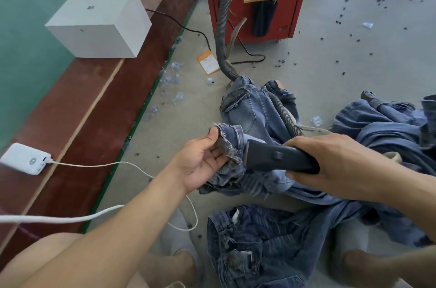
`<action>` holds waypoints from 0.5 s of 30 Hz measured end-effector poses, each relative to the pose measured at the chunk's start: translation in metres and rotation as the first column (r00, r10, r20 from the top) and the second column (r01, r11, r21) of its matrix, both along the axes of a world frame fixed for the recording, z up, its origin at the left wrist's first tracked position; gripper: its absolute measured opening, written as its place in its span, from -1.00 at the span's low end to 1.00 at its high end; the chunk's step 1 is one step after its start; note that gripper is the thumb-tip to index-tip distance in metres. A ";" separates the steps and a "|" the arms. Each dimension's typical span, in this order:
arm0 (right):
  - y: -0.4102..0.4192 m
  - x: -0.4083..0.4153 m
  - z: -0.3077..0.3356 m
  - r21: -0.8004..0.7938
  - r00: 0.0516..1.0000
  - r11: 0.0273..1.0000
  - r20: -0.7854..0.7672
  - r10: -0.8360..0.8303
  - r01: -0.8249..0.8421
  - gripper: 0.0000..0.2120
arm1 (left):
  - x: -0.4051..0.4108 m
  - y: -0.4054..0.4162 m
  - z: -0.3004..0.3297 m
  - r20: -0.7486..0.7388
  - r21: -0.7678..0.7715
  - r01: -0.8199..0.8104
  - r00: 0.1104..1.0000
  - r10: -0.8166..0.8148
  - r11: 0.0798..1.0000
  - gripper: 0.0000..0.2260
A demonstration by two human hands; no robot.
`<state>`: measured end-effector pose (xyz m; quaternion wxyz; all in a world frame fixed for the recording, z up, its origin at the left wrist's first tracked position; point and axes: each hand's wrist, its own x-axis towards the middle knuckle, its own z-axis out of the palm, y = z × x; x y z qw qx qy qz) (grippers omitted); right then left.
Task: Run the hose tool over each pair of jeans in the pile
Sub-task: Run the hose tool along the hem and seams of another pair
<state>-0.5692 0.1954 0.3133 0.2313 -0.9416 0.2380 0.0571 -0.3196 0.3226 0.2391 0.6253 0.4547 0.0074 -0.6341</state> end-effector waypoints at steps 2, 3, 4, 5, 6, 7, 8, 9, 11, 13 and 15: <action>0.003 0.006 -0.002 0.001 1.000 1.000 -0.005 -0.003 0.003 -0.66 | -0.003 -0.002 0.000 0.000 -0.014 0.006 1.000 -0.006 1.000 -0.77; 0.005 0.009 -0.004 0.011 1.000 1.000 0.013 -0.016 0.015 -0.67 | -0.005 -0.003 0.000 0.005 -0.019 0.009 1.000 -0.009 1.000 -0.77; 0.007 0.013 -0.005 0.019 0.999 0.999 0.042 -0.034 0.033 -0.68 | -0.007 -0.004 0.001 0.012 -0.020 0.014 1.000 -0.014 1.000 -0.77; 0.010 0.018 -0.006 0.021 0.995 0.998 0.081 -0.055 0.053 -0.69 | -0.009 -0.004 0.001 0.021 -0.020 0.022 1.000 -0.022 1.000 -0.77; 0.013 0.023 -0.007 0.015 0.989 0.997 0.124 -0.078 0.076 -0.71 | -0.011 -0.004 0.000 0.032 -0.017 0.032 0.999 -0.032 0.999 -0.77; 0.014 0.028 -0.007 0.008 0.981 0.994 0.164 -0.106 0.106 -0.73 | -0.013 -0.005 0.001 0.040 -0.014 0.043 0.998 -0.042 0.999 -0.79; 0.013 0.031 -0.006 0.010 0.971 0.990 0.193 -0.143 0.144 -0.76 | -0.014 -0.005 0.002 0.043 -0.014 0.047 0.998 -0.046 0.999 -0.79; 0.010 0.032 -0.002 0.015 0.961 0.983 0.210 -0.181 0.182 -0.78 | -0.013 -0.006 0.004 0.041 -0.018 0.042 0.998 -0.041 0.999 -0.78; -0.001 0.027 0.007 0.004 0.953 0.972 0.199 -0.230 0.234 -0.82 | -0.008 -0.008 0.007 0.032 -0.029 0.014 0.999 -0.013 0.999 -0.75; -0.010 0.017 0.013 -0.019 0.964 0.972 0.134 -0.228 0.233 -0.81 | -0.004 -0.010 0.009 0.019 -0.020 -0.028 0.999 0.029 0.999 -0.74; -0.008 0.012 0.014 -0.039 0.981 0.981 0.043 -0.189 0.190 -0.79 | -0.006 -0.011 0.008 0.013 0.022 -0.062 0.998 0.062 0.998 -0.77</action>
